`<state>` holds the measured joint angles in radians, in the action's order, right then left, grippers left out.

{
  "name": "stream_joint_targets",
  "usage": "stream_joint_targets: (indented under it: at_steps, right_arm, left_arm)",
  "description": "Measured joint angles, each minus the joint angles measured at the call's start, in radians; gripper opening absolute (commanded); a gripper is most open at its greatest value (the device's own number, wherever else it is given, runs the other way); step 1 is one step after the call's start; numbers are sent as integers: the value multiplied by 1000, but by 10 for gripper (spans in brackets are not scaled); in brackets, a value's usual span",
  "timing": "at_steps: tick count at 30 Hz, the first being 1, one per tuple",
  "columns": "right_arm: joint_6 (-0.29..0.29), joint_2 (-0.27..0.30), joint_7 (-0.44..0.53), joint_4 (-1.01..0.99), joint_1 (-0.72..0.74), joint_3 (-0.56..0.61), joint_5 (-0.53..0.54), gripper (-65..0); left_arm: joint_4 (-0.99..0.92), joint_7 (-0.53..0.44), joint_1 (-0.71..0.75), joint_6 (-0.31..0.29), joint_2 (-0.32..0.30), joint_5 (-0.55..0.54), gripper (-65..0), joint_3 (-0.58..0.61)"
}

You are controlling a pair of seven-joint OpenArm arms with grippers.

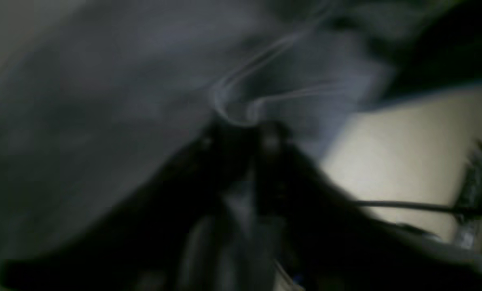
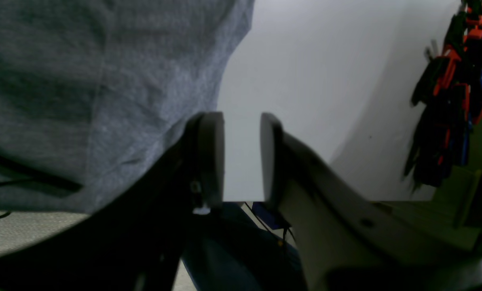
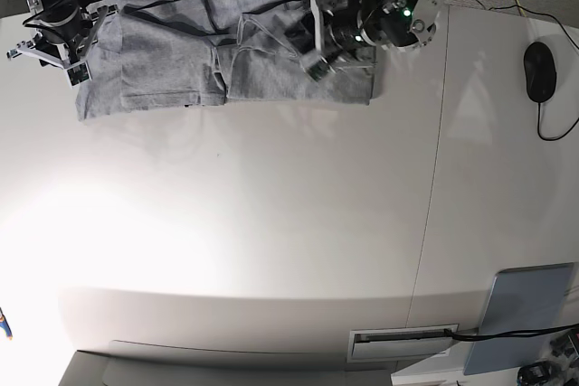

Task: Fold the T-shirt properly
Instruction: 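Fold the strip end toward the right gripper with the left gripper, then press the folded end flat and move the right gripper to the strip's other end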

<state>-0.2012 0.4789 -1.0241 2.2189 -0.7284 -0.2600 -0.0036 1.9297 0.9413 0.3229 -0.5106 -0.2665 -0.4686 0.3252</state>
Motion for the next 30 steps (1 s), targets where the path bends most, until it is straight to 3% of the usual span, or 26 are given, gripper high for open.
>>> stream_joint_targets:
  at_steps: [2, 5, 7, 9, 12, 19, 21, 30]
  right_arm:
    - [0, 0, 0, 0, 0, 0, 0, -491]
    - [0, 0, 0, 0, 0, 0, 0, -491]
    - [0, 0, 0, 0, 0, 0, 0, -491]
    - [0, 0, 0, 0, 0, 0, 0, -490]
    - [0, 0, 0, 0, 0, 0, 0, -490]
    - [0, 0, 12, 0, 0, 0, -1, -490]
    - [0, 0, 47, 0, 0, 0, -51, -490]
    - [-27, 0, 53, 0, 0, 0, -89, -477]
  left_arm:
    - [5, 2, 0, -87, 0, -107, -616, 1]
    - [6, 7, 0, -134, 0, -258, -610, 1]
    - [6, 6, 0, -145, 0, -335, -561, 1]
    - [6, 7, -6, -156, 0, -371, -468, 1]
    - [6, 8, -17, -156, 0, -381, -384, 1]
    - [6, 8, -42, -153, 0, -381, -383, -1]
    - [6, 8, -57, -153, 0, -382, -383, -16]
    - [6, -9, -72, -153, 0, -294, -384, -191]
